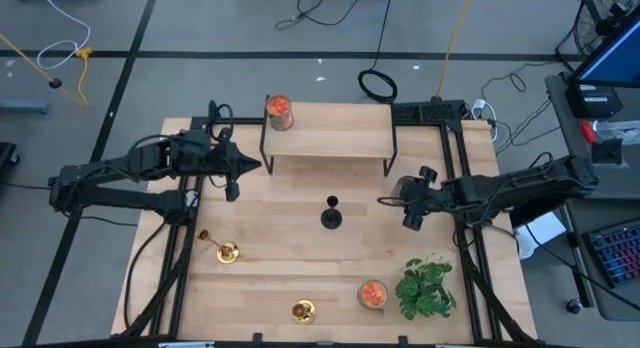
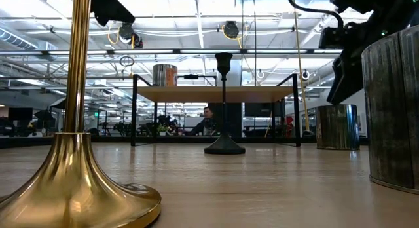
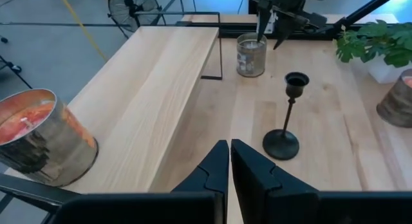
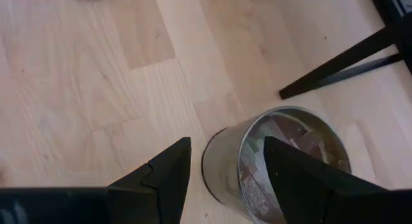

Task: Pick & Place candle stick holders
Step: Align the brown scented candle with the other scented candle

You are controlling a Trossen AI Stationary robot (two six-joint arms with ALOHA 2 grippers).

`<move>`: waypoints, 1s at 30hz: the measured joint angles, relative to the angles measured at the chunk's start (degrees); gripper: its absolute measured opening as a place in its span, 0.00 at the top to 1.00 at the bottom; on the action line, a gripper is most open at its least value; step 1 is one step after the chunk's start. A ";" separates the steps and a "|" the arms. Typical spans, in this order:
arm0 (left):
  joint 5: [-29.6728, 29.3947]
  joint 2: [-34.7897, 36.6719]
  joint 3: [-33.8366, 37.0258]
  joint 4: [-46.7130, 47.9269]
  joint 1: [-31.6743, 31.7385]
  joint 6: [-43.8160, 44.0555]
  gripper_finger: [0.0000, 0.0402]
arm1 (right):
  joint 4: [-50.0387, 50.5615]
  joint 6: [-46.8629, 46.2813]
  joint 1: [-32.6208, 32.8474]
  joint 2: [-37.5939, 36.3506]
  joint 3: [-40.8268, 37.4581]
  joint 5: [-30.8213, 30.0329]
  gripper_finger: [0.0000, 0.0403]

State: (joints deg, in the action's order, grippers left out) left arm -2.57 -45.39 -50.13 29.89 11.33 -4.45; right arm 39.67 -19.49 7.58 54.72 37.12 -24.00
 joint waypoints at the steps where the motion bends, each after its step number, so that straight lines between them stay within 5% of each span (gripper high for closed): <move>1: 0.01 -0.02 0.00 -0.01 -0.23 0.04 0.94 | 0.05 -0.06 0.01 0.35 0.00 -0.01 0.54; 15: 0.06 -0.02 0.00 0.00 -2.11 0.09 0.94 | 2.80 -2.83 -2.35 4.20 -0.02 0.08 0.65; 24: -0.24 0.00 0.00 -0.06 -2.11 0.13 0.94 | 2.21 -2.38 -2.35 4.31 -0.02 0.26 0.95; 30: -0.26 0.11 0.00 -0.24 -2.11 0.79 0.94 | -0.51 -0.21 -2.21 4.24 -0.08 2.90 0.98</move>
State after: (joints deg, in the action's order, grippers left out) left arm -2.83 -45.28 -50.13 29.65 9.21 -3.66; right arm 39.16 -19.69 5.37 58.96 37.04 -21.10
